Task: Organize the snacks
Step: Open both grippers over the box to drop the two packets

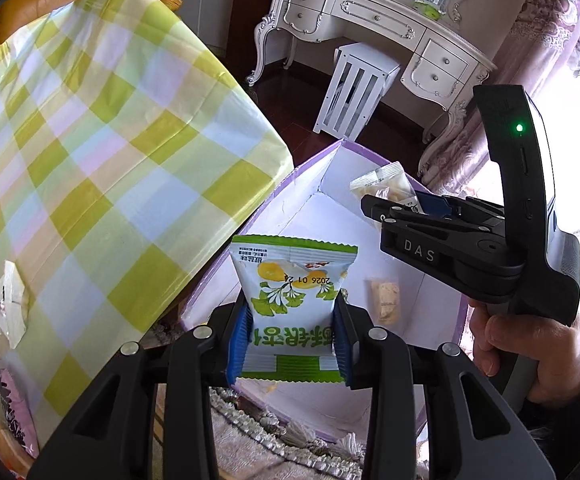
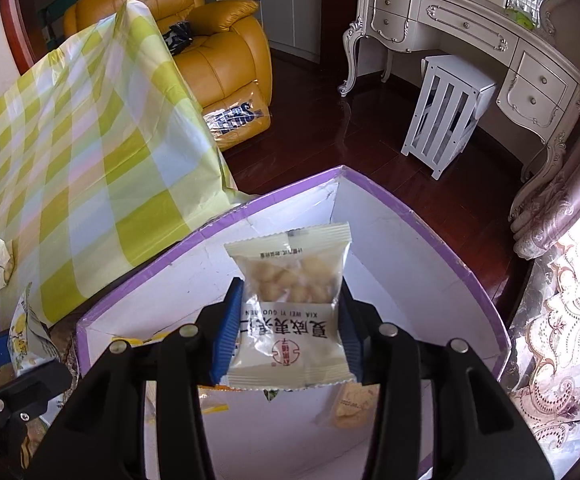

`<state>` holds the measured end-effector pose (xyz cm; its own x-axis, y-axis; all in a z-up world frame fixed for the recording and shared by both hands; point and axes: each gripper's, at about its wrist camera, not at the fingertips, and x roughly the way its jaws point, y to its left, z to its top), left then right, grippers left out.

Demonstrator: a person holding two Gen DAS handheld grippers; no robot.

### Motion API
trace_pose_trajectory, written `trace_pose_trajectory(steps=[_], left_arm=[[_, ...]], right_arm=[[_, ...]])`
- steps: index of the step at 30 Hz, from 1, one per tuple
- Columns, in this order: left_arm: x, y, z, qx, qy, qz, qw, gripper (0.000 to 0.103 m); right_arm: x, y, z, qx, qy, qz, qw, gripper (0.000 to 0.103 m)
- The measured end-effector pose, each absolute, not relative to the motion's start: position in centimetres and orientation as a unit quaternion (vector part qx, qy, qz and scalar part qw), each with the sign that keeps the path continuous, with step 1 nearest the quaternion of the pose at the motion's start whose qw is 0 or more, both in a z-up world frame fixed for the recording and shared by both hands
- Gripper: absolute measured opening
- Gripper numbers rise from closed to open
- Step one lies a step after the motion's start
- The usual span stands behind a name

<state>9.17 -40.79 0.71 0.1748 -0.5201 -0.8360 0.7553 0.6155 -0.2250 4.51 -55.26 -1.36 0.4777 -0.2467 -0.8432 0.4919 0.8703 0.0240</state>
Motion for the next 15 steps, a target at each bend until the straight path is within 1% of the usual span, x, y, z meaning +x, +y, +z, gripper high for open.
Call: trace_pose_trajectory(steps=[2,3,4,7,15], left_arm=[[9.2,-41.2,0.6,0.118,0.486,-0.427,0.753,0.048],[9.2,-41.3,0.7,0.116,0.485,-0.427,0.755,0.061],[9.2,-41.2,0.7,0.112,0.483,-0.426,0.756,0.067],[9.4,-40.9,1.0,0.103,0.481,-0.424,0.760,0.069],[9.3,-40.3,1.7,0.106,0.466,-0.408,0.778,0.070]], right_arm=[[4.3,-55.8,-1.3,0.136,0.460,-0.224,0.848,0.051],[4.3,-56.1,-1.2,0.137,0.458,-0.228,0.848,0.060],[4.2,-56.3,-1.1,0.138,0.456,-0.233,0.848,0.069],[4.0,-56.6,-1.1,0.140,0.453,-0.240,0.847,0.074],[4.5,-55.6,-0.8,0.124,0.457,-0.235,0.849,0.074]])
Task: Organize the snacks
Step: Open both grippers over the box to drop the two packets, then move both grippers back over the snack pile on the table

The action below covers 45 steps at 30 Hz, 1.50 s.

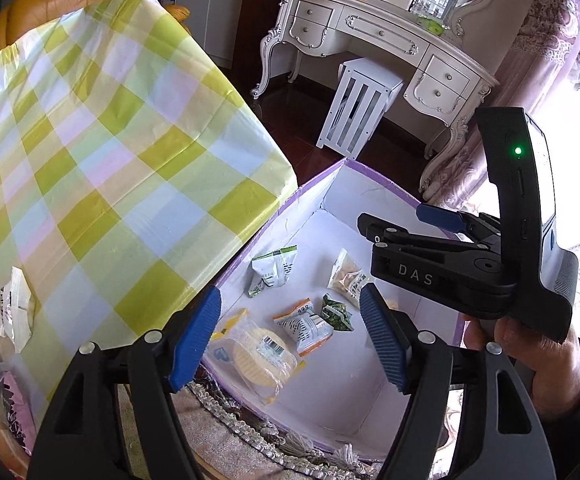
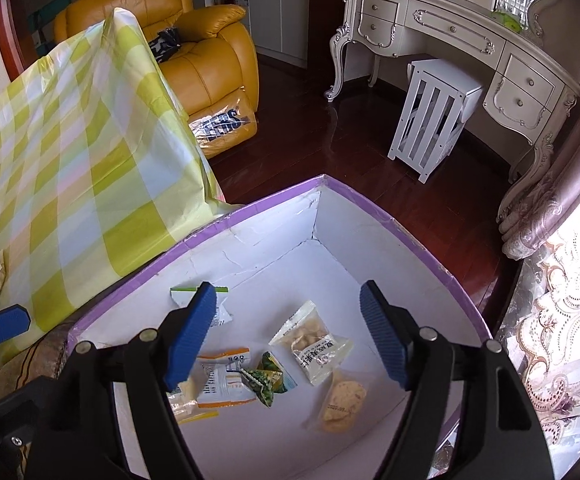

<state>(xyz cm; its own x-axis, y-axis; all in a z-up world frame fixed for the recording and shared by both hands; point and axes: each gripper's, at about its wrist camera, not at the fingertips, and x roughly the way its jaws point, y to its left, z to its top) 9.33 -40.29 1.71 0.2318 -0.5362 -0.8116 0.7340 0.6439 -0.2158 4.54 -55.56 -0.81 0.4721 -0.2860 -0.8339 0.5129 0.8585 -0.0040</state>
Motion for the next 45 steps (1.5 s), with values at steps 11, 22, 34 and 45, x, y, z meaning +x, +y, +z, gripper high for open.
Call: trace_pose_trajectory(steps=[11,22,34,45], left_arm=[[9.2,-37.1,3.0,0.114,0.438,-0.378,0.808,0.070],[9.6,-28.6,4.2,0.069,0.424,-0.325,0.843,0.075],[9.4,-19.1,4.9,0.033,0.409,-0.267,0.872,0.080],[8.8,-11.5,4.6,0.054,0.395,-0.238,0.886,0.088]], right_arm=[[5.3,-53.5,0.6,0.129,0.447,-0.204,0.861,0.074],[7.0,-48.2,2.1,0.124,0.445,-0.142,0.875,0.076],[9.1,-40.9,3.4,0.103,0.450,-0.066,0.885,0.077],[10.2,-36.0,3.3,0.077,0.461,-0.008,0.884,0.077]])
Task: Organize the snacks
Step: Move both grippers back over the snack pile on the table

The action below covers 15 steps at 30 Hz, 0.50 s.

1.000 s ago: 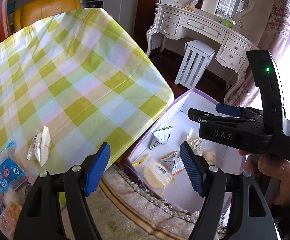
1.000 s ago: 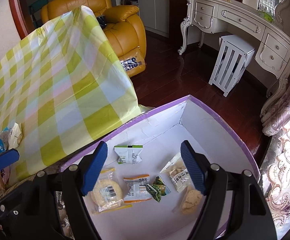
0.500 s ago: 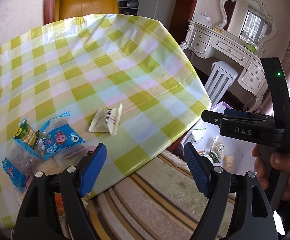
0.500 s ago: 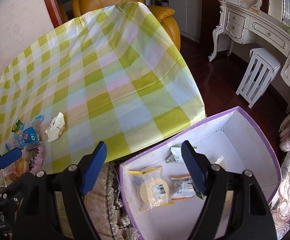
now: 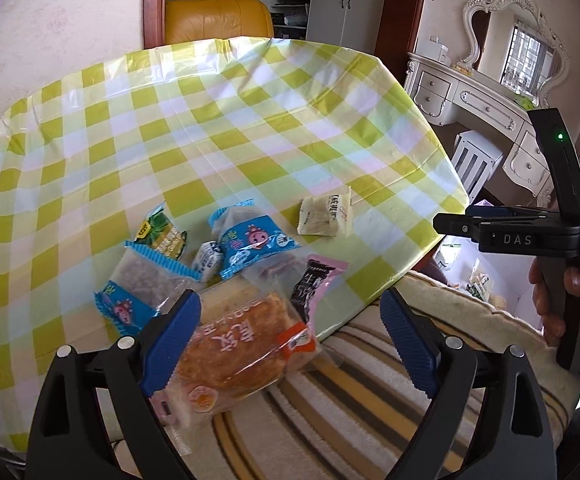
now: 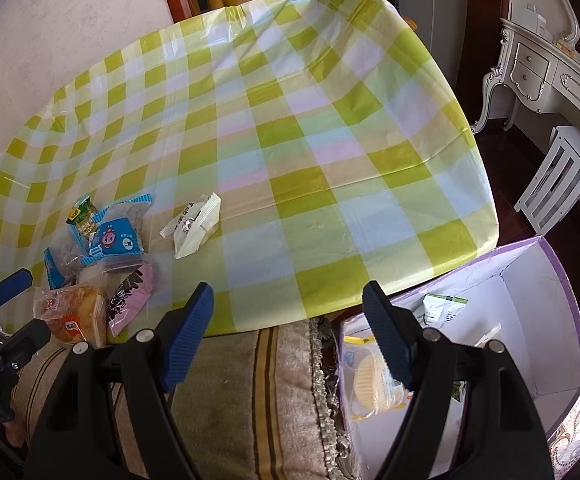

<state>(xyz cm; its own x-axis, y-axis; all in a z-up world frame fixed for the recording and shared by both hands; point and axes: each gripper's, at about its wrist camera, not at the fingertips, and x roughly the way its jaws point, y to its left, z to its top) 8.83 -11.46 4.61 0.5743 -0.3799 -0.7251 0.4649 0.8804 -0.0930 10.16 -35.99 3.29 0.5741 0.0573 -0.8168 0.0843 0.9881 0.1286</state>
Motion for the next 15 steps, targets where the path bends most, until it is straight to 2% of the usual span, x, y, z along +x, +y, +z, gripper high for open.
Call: trace_pose_trajectory(steps=[8,15], left_arm=[[9.2,-8.1,3.6,0.097,0.402,-0.247,0.877,0.091],[9.4,-9.5,2.0,0.169,0.414,-0.282,0.849,0.094]], right_arm=[[11.4,-34.0,2.8,0.069,0.469,0.018,0.880,0.077],[13.1,-32.0,2.4,0.069,0.472,0.026,0.879,0.077]])
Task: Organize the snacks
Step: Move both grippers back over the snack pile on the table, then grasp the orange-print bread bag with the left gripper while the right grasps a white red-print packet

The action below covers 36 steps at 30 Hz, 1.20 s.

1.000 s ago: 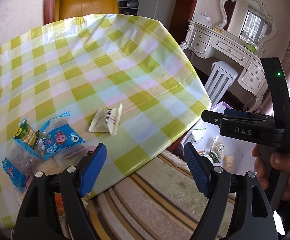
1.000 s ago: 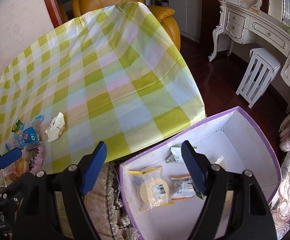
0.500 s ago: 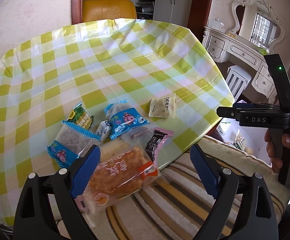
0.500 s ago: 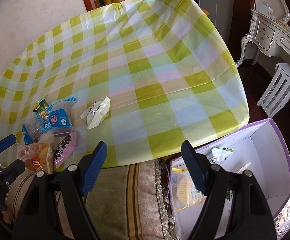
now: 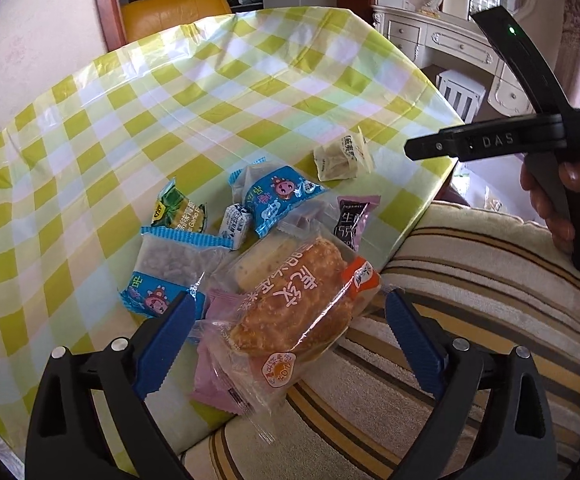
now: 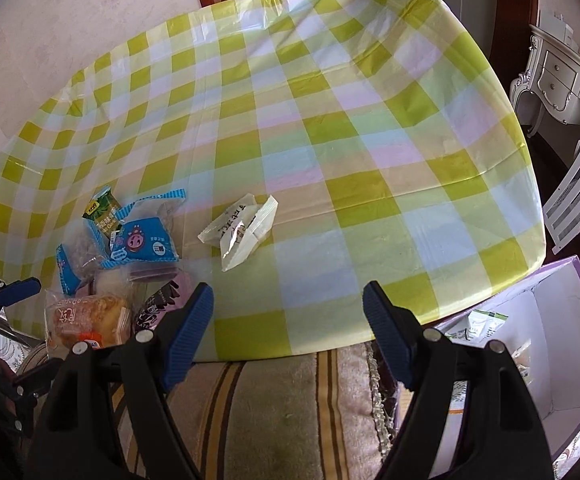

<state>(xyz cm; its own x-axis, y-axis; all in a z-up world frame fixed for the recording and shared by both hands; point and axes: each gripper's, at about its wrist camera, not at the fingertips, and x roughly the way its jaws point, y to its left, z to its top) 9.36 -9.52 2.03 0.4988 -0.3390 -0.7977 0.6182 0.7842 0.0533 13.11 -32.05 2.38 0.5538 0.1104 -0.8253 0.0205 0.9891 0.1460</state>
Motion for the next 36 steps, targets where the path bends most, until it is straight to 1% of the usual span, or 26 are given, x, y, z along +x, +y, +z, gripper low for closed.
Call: trace_pose_trajectory(steps=[8,14,15,16,17,19,23,25,27,31,36], left_arm=[[9.9,-11.3,0.3,0.253,0.412,-0.277,0.831,0.095],[10.4,-11.8,-0.3,0.263,0.413,-0.291,0.822,0.094],[10.5,-11.9,-0.4,0.263,0.413,-0.294,0.821,0.093],[10.6,-11.9,-0.5,0.262,0.414,-0.299,0.819,0.084],[10.6,-12.0,-0.6,0.261,0.418,-0.303,0.816,0.080],[10.6,-12.0,-0.7,0.259,0.418,-0.308,0.815,0.074],[10.5,-12.0,-0.7,0.254,0.418,-0.314,0.814,0.069],[10.4,-12.0,-0.7,0.253,0.417,-0.318,0.813,0.060],[10.2,-12.1,-0.7,0.254,0.414,-0.322,0.813,0.056],[10.0,-12.0,-0.4,0.247,0.411,-0.325,0.815,0.051],[9.7,-11.4,0.4,0.226,0.404,-0.323,0.826,0.048]], right_arm=[[15.2,-30.9,1.5,0.071,0.478,0.020,0.875,0.077],[17.3,-29.6,0.6,0.075,0.484,0.017,0.872,0.077],[17.6,-29.4,0.4,0.077,0.486,0.015,0.871,0.077],[18.0,-29.3,0.2,0.079,0.487,0.013,0.870,0.077],[18.3,-29.2,0.0,0.082,0.488,0.012,0.869,0.077],[19.0,-29.0,-0.4,0.086,0.491,0.007,0.867,0.077],[19.8,-29.0,-1.0,0.095,0.495,-0.003,0.864,0.077],[20.1,-29.1,-1.2,0.100,0.496,-0.007,0.863,0.077],[20.3,-29.2,-1.5,0.103,0.498,-0.011,0.861,0.077],[20.7,-29.1,-2.2,0.107,0.508,-0.007,0.855,0.077],[20.9,-29.0,-2.5,0.107,0.511,-0.004,0.853,0.077]])
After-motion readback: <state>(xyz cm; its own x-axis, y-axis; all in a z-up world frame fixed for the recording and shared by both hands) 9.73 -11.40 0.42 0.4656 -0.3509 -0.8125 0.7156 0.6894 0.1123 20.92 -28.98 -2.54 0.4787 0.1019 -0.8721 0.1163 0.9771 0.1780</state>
